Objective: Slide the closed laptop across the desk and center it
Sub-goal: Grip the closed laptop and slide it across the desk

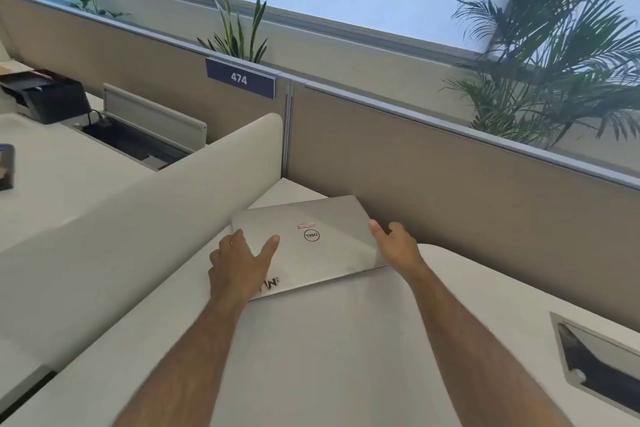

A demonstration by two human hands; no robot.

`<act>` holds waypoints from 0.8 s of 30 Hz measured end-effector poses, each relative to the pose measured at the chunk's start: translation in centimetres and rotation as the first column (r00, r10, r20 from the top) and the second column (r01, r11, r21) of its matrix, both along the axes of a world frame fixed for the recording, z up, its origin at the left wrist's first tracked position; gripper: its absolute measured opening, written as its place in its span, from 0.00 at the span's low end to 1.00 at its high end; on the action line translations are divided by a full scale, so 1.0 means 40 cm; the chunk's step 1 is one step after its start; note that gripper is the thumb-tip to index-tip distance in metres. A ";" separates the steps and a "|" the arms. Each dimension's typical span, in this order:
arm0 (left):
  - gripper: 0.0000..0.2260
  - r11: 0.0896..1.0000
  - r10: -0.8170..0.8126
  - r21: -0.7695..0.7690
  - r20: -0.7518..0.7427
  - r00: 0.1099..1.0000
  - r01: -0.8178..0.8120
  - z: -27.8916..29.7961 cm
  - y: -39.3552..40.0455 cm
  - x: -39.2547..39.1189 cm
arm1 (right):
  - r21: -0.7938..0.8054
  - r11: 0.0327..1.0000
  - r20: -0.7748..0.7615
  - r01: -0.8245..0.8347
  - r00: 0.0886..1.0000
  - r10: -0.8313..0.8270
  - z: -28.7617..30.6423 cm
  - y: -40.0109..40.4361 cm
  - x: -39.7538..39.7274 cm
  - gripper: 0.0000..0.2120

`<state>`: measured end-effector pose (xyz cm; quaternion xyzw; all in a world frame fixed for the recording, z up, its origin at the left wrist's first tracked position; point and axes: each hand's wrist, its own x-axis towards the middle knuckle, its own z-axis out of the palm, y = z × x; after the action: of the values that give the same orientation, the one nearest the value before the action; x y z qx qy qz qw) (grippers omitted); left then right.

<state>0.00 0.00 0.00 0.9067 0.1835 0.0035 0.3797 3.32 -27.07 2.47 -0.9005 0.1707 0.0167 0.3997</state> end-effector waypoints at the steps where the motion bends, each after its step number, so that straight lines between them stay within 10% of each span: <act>1: 0.38 1.000 0.018 -0.001 0.001 1.000 -0.018 -0.003 0.002 0.009 | 0.004 1.000 -0.009 0.004 1.000 -0.004 -0.006 0.002 0.014 0.36; 24: 0.37 0.922 0.320 -0.152 -0.214 0.923 -0.355 -0.051 0.001 0.169 | 0.110 0.969 -0.172 0.222 0.964 -0.202 -0.079 0.008 0.188 0.47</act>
<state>6.76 0.03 -2.04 0.8178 0.3713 -0.0324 0.4385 10.84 -26.74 -0.70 -0.8452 0.2961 0.0564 0.4413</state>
